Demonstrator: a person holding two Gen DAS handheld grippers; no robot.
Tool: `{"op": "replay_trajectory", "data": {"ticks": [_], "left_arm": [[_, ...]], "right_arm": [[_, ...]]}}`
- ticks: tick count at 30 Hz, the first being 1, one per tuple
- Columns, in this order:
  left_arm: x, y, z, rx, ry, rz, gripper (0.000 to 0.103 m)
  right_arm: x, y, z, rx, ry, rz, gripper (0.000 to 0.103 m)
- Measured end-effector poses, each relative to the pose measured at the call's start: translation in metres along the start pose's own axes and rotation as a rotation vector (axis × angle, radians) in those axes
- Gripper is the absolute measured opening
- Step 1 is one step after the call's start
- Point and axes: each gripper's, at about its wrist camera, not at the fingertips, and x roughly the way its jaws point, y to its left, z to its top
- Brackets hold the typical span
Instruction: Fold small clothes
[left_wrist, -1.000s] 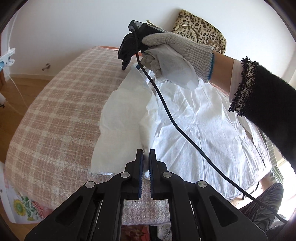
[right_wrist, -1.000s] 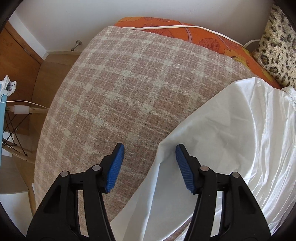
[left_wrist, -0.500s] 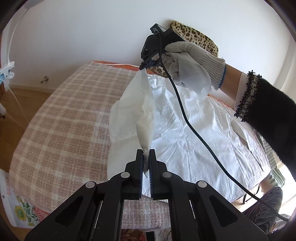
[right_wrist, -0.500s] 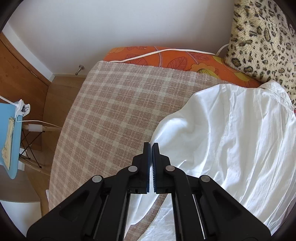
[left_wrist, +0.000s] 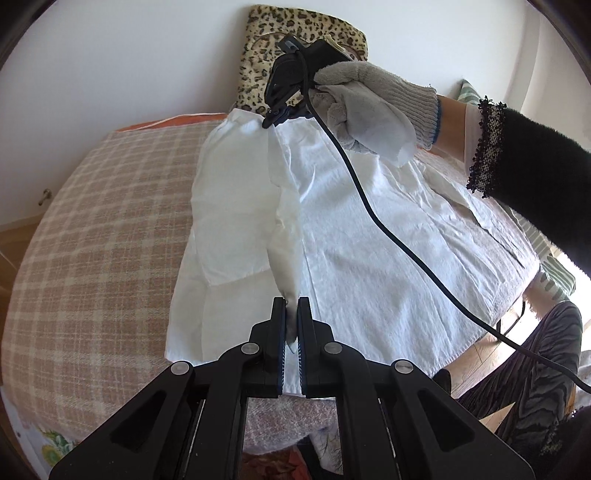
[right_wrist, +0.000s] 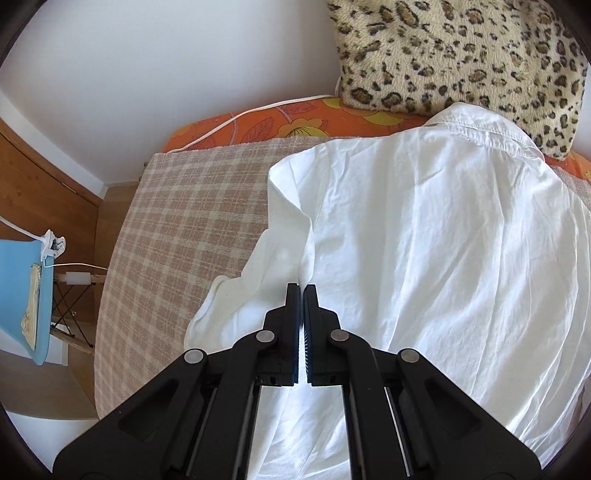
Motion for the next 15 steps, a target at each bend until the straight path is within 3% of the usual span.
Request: {"op": "replay_trajectory", "data": {"ticks": [2, 5, 9, 11, 13, 15], "left_arm": [[0.002, -0.006, -0.003, 0.022, 0.033, -0.009, 0.009], [-0.004, -0.008, -0.009, 0.003, 0.035, -0.006, 0.025], [-0.019, 0.002, -0.016, -0.053, 0.002, -0.022, 0.026], [-0.016, 0.014, -0.018, -0.108, 0.007, -0.009, 0.026], [-0.007, 0.029, -0.018, -0.176, 0.039, -0.008, 0.026], [0.003, 0.041, -0.019, -0.228, 0.066, -0.007, 0.026]], "right_arm": [[0.01, -0.015, -0.01, 0.002, 0.039, -0.017, 0.003], [0.015, -0.024, -0.022, -0.04, 0.054, -0.09, 0.003], [0.002, -0.025, -0.029, -0.122, 0.029, -0.177, 0.02], [-0.014, -0.024, -0.03, -0.159, -0.016, -0.222, 0.037], [-0.032, -0.018, -0.031, -0.192, -0.073, -0.229, 0.037], [-0.045, -0.008, -0.032, -0.218, -0.103, -0.171, 0.037]]}}
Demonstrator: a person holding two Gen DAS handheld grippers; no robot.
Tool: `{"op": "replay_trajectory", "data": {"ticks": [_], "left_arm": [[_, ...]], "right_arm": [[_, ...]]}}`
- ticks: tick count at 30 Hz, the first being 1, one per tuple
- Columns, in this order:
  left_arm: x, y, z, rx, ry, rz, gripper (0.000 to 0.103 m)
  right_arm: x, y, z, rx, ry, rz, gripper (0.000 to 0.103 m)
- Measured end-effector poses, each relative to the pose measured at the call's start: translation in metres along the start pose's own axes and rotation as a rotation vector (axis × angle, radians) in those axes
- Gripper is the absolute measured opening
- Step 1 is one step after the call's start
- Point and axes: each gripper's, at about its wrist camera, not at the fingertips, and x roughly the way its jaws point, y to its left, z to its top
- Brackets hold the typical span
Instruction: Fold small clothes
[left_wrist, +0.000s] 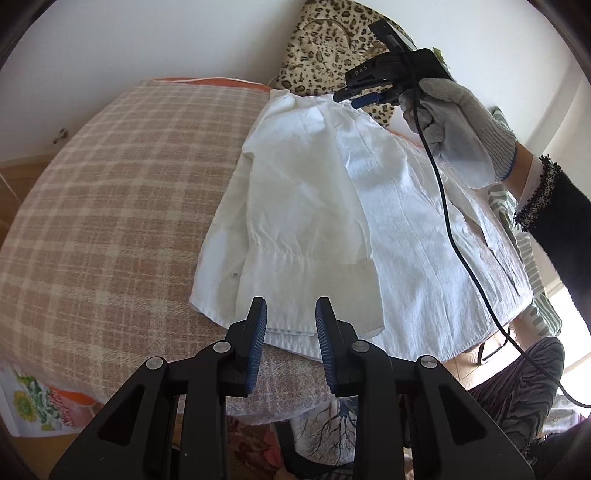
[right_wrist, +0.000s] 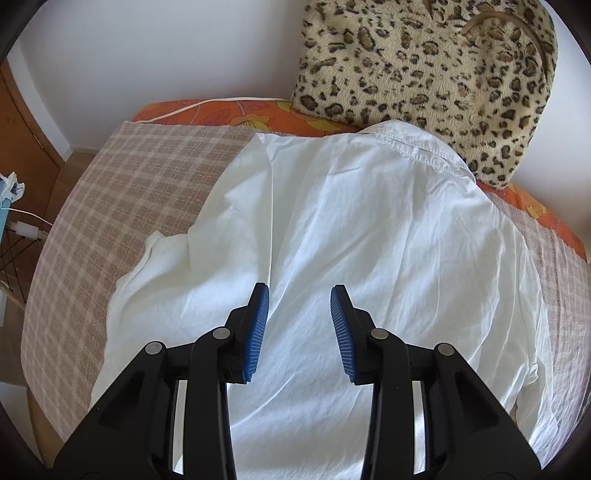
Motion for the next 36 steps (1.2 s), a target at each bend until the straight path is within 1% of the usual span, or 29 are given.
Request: {"op": "replay_trajectory", "data": {"ticks": [2, 4, 6, 11, 13, 16, 17, 20, 21, 24, 26, 28, 29, 31, 32, 33, 35, 36], "left_arm": [[0.009, 0.005, 0.002, -0.023, 0.022, 0.017, 0.025], [0.014, 0.005, 0.003, -0.022, 0.03, 0.018, 0.026], [0.017, 0.003, 0.004, -0.01, 0.034, 0.02, 0.026], [0.022, 0.001, 0.002, -0.01, 0.042, 0.023, 0.026], [0.02, 0.001, 0.0, -0.008, 0.042, 0.018, 0.026], [0.021, 0.001, 0.001, -0.001, 0.04, 0.015, 0.025], [0.022, 0.0, 0.001, 0.007, 0.041, 0.018, 0.024], [0.024, -0.002, 0.0, 0.028, 0.035, 0.046, 0.009], [0.025, -0.001, 0.001, 0.029, 0.033, 0.048, 0.005], [0.023, 0.004, 0.0, 0.012, 0.023, 0.042, 0.001], [0.021, 0.007, 0.0, 0.009, 0.014, 0.048, 0.001], [0.014, 0.007, 0.0, 0.02, -0.02, 0.057, 0.001], [0.012, 0.007, 0.001, 0.026, -0.032, 0.069, 0.003], [0.012, 0.007, 0.003, 0.03, -0.021, 0.077, 0.018], [0.014, 0.007, 0.004, 0.027, -0.015, 0.083, 0.035], [0.017, 0.007, 0.005, 0.024, -0.01, 0.088, 0.041], [0.025, 0.006, 0.006, 0.031, 0.017, 0.11, 0.04], [0.026, 0.002, 0.005, 0.048, 0.007, 0.122, 0.039]], "right_arm": [[-0.009, 0.012, 0.004, -0.021, -0.022, 0.051, 0.037], [-0.008, 0.029, 0.008, -0.051, -0.026, 0.081, 0.037], [0.001, 0.044, 0.011, -0.064, 0.0, 0.115, 0.037], [0.031, 0.073, 0.011, -0.022, 0.072, 0.172, 0.037], [0.042, 0.08, 0.014, -0.012, 0.096, 0.155, 0.039], [0.055, 0.087, 0.019, -0.004, 0.122, 0.107, 0.04], [0.058, 0.087, 0.021, 0.004, 0.125, 0.111, 0.041], [0.06, 0.092, 0.024, 0.002, 0.128, 0.13, 0.041], [0.061, 0.095, 0.025, -0.011, 0.126, 0.119, 0.042], [0.068, 0.1, 0.028, -0.035, 0.128, 0.081, 0.043], [0.074, 0.099, 0.029, -0.027, 0.131, 0.064, 0.043], [0.078, 0.096, 0.028, -0.014, 0.136, 0.063, 0.043], [0.079, 0.095, 0.028, -0.012, 0.137, 0.064, 0.043], [0.079, 0.094, 0.027, -0.013, 0.135, 0.069, 0.043], [0.079, 0.094, 0.027, -0.015, 0.135, 0.067, 0.043], [0.079, 0.095, 0.027, -0.015, 0.135, 0.067, 0.043], [0.078, 0.095, 0.026, -0.014, 0.134, 0.067, 0.043], [0.078, 0.095, 0.027, -0.014, 0.134, 0.066, 0.043]]}}
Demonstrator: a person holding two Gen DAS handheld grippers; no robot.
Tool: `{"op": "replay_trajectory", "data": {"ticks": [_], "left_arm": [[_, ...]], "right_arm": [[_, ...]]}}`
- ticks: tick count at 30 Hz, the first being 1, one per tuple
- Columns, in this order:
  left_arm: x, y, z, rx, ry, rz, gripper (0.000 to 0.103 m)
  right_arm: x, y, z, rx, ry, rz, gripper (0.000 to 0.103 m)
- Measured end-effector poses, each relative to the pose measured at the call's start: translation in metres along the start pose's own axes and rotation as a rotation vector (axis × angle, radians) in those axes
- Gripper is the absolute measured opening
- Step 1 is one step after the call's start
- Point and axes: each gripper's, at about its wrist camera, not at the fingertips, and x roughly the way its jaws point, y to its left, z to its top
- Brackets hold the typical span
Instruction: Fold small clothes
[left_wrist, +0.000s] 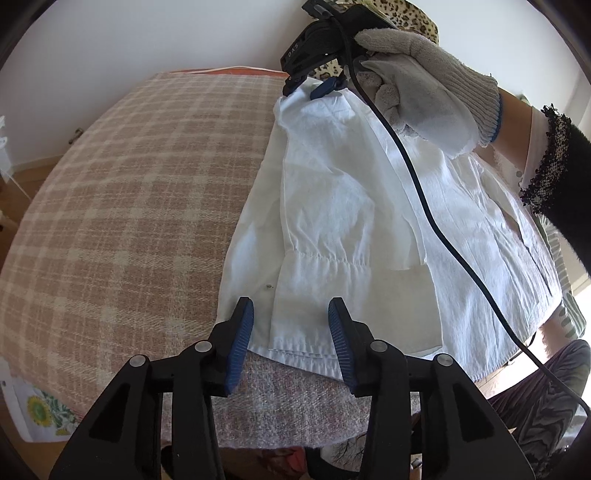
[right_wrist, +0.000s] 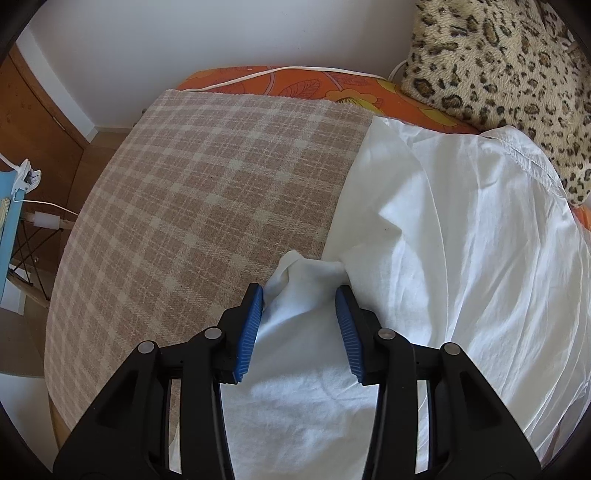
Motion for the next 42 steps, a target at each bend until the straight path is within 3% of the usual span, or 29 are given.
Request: {"op": "replay_trajectory", "data": {"ticks": [1, 2, 3, 7, 12, 18, 22, 26, 29, 31, 33, 34, 39, 40, 41, 42], "left_arm": [[0.001, -0.003, 0.0, 0.02, 0.002, 0.012, 0.038], [0.002, -0.006, -0.001, 0.041, -0.003, 0.024, 0.028], [0.003, -0.009, -0.002, 0.058, -0.002, 0.029, 0.008], [-0.002, -0.009, -0.003, 0.068, -0.024, 0.024, 0.002], [-0.022, 0.001, 0.001, 0.034, -0.077, 0.007, 0.001], [-0.032, 0.016, 0.003, 0.014, -0.105, 0.065, 0.001], [-0.033, 0.026, 0.005, -0.041, -0.107, 0.02, 0.001], [-0.026, 0.02, 0.004, -0.013, -0.084, 0.033, 0.001], [-0.025, 0.021, 0.004, -0.026, -0.073, 0.033, 0.001], [-0.026, 0.021, 0.004, -0.026, -0.075, 0.049, 0.002], [-0.03, 0.019, 0.004, -0.024, -0.087, 0.107, 0.016], [-0.033, 0.018, 0.004, -0.026, -0.102, 0.122, 0.018], [-0.042, -0.003, 0.003, 0.036, -0.146, 0.058, 0.018], [-0.04, -0.009, 0.003, 0.048, -0.135, 0.024, 0.018], [-0.035, -0.016, 0.002, 0.067, -0.118, -0.011, 0.018], [-0.031, -0.023, 0.001, 0.086, -0.102, -0.03, 0.018]], "right_arm": [[0.0, 0.0, 0.0, 0.0, -0.001, -0.001, 0.043], [-0.001, 0.0, 0.0, 0.0, -0.001, -0.001, 0.043], [0.0, 0.0, 0.001, 0.002, -0.001, 0.0, 0.043], [0.002, -0.003, 0.0, 0.023, 0.0, 0.011, 0.043], [0.005, -0.007, 0.002, 0.043, -0.002, 0.013, 0.043], [0.003, -0.009, 0.003, 0.061, -0.012, 0.013, 0.043], [-0.022, -0.015, -0.005, 0.07, -0.052, 0.037, 0.043], [-0.064, -0.019, -0.046, 0.024, -0.064, 0.031, 0.044], [-0.081, -0.022, -0.089, -0.014, -0.018, 0.076, 0.044], [-0.082, -0.022, -0.113, -0.02, 0.033, 0.129, 0.044], [-0.077, -0.023, -0.132, -0.008, 0.078, 0.162, 0.044], [-0.074, -0.024, -0.138, 0.0, 0.098, 0.174, 0.044], [-0.053, -0.027, -0.152, 0.044, 0.144, 0.173, 0.044], [-0.05, -0.032, -0.153, 0.077, 0.148, 0.212, 0.036], [-0.047, -0.036, -0.155, 0.114, 0.157, 0.271, 0.017], [-0.046, -0.041, -0.156, 0.148, 0.166, 0.321, 0.009]]}}
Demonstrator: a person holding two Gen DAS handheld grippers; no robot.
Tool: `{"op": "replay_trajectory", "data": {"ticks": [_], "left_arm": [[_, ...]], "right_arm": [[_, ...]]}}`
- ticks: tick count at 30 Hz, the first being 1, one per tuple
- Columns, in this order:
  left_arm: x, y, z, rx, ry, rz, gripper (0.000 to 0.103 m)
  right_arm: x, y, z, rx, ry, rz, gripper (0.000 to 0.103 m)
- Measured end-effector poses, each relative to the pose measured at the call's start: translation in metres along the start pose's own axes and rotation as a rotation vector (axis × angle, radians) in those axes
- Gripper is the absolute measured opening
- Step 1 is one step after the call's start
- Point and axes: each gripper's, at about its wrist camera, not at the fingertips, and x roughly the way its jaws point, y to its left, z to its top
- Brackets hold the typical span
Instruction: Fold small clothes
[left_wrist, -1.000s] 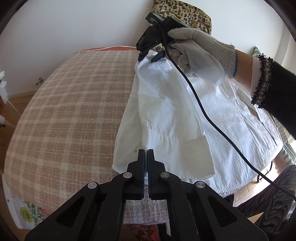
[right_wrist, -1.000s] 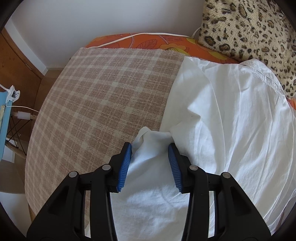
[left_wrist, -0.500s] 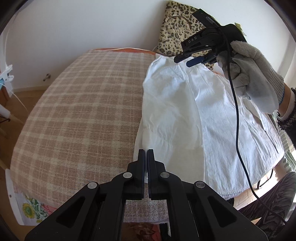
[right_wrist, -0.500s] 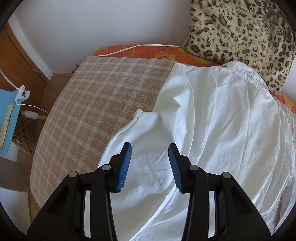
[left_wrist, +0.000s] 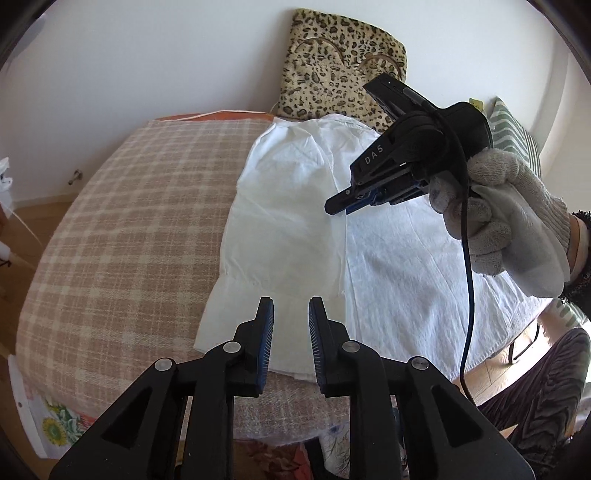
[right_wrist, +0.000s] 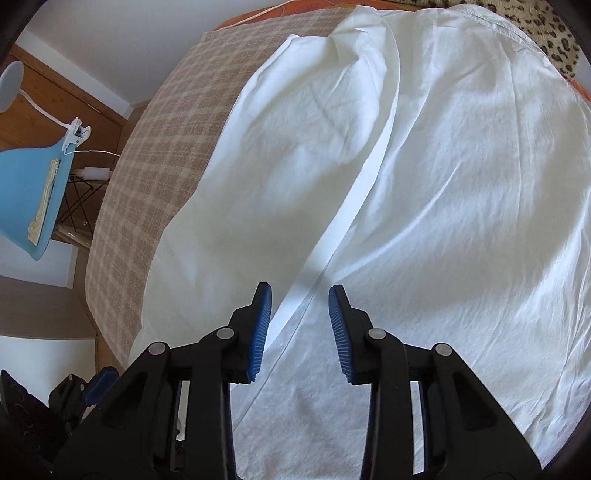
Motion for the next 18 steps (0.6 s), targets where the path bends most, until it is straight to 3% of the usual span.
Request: {"op": "replay_trajectory", "data": {"ticks": [3, 5, 9, 13, 15, 18], "left_arm": [[0.008, -0.017, -0.004, 0.059, 0.028, -0.032, 0.018], [0.017, -0.025, -0.008, 0.086, 0.064, -0.057, 0.018], [0.035, -0.037, -0.017, 0.127, 0.132, -0.078, 0.018], [0.041, -0.049, -0.019, 0.166, 0.155, -0.087, 0.018], [0.039, -0.051, -0.018, 0.169, 0.154, -0.092, 0.018], [0.029, -0.061, -0.019, 0.19, 0.121, -0.087, 0.018]], "right_arm": [[-0.014, -0.013, -0.006, 0.066, -0.078, 0.197, 0.006], [-0.02, -0.024, -0.014, 0.089, -0.112, 0.253, 0.005], [-0.012, -0.032, -0.029, 0.05, -0.08, 0.098, 0.005], [-0.017, -0.022, -0.037, -0.065, -0.124, -0.101, 0.005], [-0.026, -0.022, -0.04, -0.077, -0.148, -0.133, 0.006], [-0.049, -0.034, -0.048, -0.039, -0.186, -0.086, 0.006]]}}
